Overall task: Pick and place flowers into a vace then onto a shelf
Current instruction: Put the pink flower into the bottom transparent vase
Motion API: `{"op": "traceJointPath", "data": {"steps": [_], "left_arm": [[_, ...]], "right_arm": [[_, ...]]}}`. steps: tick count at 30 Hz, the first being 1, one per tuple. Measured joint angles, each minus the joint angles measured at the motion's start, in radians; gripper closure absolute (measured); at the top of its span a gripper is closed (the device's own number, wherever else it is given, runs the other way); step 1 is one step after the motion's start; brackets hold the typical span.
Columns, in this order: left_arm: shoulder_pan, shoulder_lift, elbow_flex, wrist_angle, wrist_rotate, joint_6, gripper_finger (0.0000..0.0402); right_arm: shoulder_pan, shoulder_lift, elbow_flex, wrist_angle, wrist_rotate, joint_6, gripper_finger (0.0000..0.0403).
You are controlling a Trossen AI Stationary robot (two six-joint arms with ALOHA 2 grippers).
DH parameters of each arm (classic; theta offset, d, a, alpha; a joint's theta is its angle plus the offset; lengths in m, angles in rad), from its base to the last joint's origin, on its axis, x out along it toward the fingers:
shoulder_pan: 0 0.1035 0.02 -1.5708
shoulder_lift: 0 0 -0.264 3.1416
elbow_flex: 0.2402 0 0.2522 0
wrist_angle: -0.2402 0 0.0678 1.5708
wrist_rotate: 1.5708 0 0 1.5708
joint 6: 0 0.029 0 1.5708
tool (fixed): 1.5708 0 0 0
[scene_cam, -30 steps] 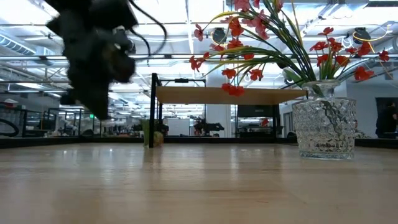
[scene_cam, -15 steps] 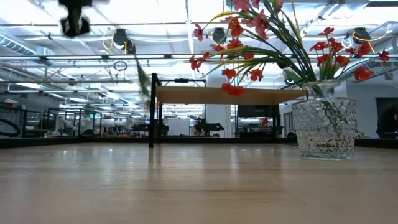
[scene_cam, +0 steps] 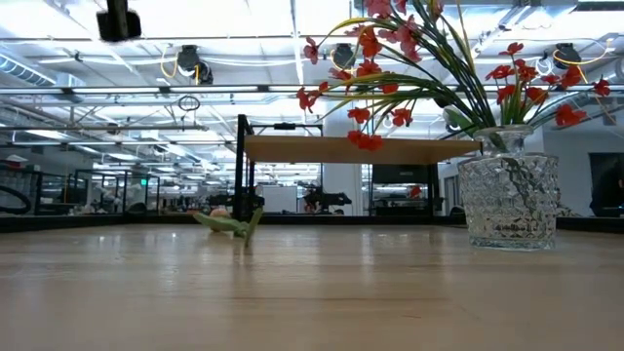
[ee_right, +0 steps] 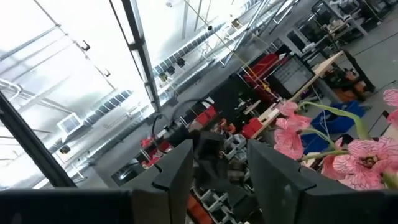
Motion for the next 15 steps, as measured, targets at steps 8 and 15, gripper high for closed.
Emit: {"op": "traceJointPath", "data": {"steps": [8, 15], "left_arm": [[0.036, 0.174, 0.0, -0.064, -0.053, -0.091, 0.0303], [0.1, 0.419, 0.0, -0.04, -0.071, -0.264, 0.018]], "right_arm": [[-0.003, 0.037, 0.005, 0.001, 0.03, 0.04, 0.0259], [-0.02, 0.061, 0.005, -0.032, 0.029, 0.033, 0.0259]]}}
